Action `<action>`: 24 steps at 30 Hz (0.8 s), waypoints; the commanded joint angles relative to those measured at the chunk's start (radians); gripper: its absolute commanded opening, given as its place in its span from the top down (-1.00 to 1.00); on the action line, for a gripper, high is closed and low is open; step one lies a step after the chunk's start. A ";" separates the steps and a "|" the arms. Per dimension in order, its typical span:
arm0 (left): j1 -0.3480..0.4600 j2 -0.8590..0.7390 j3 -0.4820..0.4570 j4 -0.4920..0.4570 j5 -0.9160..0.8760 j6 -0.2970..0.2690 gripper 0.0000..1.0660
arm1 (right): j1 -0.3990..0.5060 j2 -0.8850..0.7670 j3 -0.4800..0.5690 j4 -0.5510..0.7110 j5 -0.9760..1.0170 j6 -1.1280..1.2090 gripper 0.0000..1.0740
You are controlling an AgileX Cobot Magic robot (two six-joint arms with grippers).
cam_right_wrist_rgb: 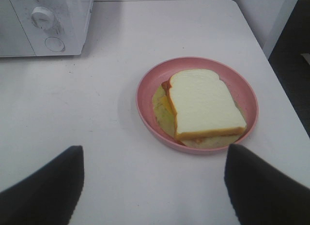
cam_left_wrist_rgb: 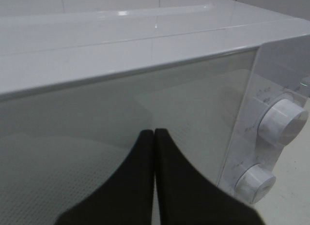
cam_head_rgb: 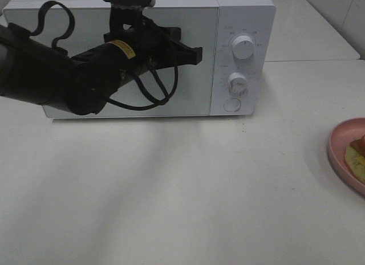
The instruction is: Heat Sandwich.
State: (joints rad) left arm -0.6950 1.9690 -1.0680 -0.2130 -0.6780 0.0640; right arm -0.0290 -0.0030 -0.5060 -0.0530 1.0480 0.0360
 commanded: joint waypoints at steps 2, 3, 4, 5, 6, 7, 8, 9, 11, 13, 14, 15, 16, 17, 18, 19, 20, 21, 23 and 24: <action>-0.014 -0.070 0.069 -0.016 -0.013 0.000 0.99 | -0.006 -0.027 0.001 0.006 -0.010 0.004 -0.42; -0.022 -0.079 0.080 -0.016 -0.013 0.000 0.99 | -0.006 -0.027 0.001 0.006 -0.010 0.004 -0.42; -0.022 -0.079 0.080 -0.016 -0.013 0.000 0.99 | -0.006 -0.027 0.001 0.006 -0.010 0.004 -0.42; -0.027 -0.088 0.089 -0.016 -0.011 0.000 0.99 | -0.006 -0.027 0.001 0.006 -0.010 0.004 -0.42; -0.042 -0.106 0.108 -0.016 -0.003 0.000 0.99 | -0.006 -0.027 0.001 0.006 -0.010 0.004 -0.42; -0.050 -0.113 0.118 -0.016 0.002 0.000 0.99 | -0.006 -0.027 0.001 0.006 -0.010 0.004 -0.42; -0.056 -0.124 0.127 -0.016 0.012 0.000 0.99 | -0.006 -0.027 0.001 0.006 -0.010 0.004 -0.42; -0.056 -0.124 0.127 -0.016 0.012 0.000 0.99 | -0.006 -0.027 0.001 0.006 -0.010 0.004 -0.42; -0.072 -0.148 0.137 -0.016 0.098 0.000 0.95 | -0.006 -0.027 0.001 0.006 -0.010 0.004 -0.42; -0.072 -0.151 0.137 -0.016 0.137 0.000 0.92 | -0.006 -0.027 0.001 0.006 -0.010 0.004 -0.42; -0.072 -0.157 0.137 -0.016 0.177 0.000 0.87 | -0.006 -0.027 0.001 0.006 -0.010 0.004 -0.42; -0.072 -0.170 0.137 -0.017 0.258 -0.003 0.74 | -0.006 -0.027 0.001 0.006 -0.010 0.004 -0.42; -0.072 -0.176 0.137 -0.018 0.299 -0.003 0.65 | -0.006 -0.027 0.001 0.006 -0.010 0.004 -0.42; -0.072 -0.187 0.137 -0.017 0.343 -0.003 0.50 | -0.006 -0.027 0.001 0.006 -0.010 0.004 -0.42; -0.072 -0.187 0.137 -0.017 0.343 -0.003 0.50 | -0.006 -0.027 0.001 0.006 -0.010 0.004 -0.42; -0.072 -0.209 0.137 -0.017 0.414 -0.003 0.29 | -0.006 -0.027 0.001 0.006 -0.010 0.004 -0.42; -0.072 -0.221 0.137 -0.017 0.449 -0.003 -0.22 | -0.006 -0.027 0.001 0.006 -0.010 0.004 -0.42; -0.072 -0.232 0.137 -0.018 0.486 -0.008 -0.53 | -0.006 -0.027 0.001 0.006 -0.010 0.004 -0.42; -0.072 -0.254 0.136 -0.017 0.557 -0.009 -0.80 | -0.006 -0.027 0.001 0.006 -0.010 0.004 -0.42; -0.072 -0.268 0.136 -0.018 0.583 -0.008 -0.96 | -0.006 -0.027 0.001 0.006 -0.010 0.004 -0.42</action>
State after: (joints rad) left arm -0.7620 1.7300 -0.9320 -0.2250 -0.1500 0.0610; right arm -0.0290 -0.0030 -0.5060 -0.0530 1.0480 0.0360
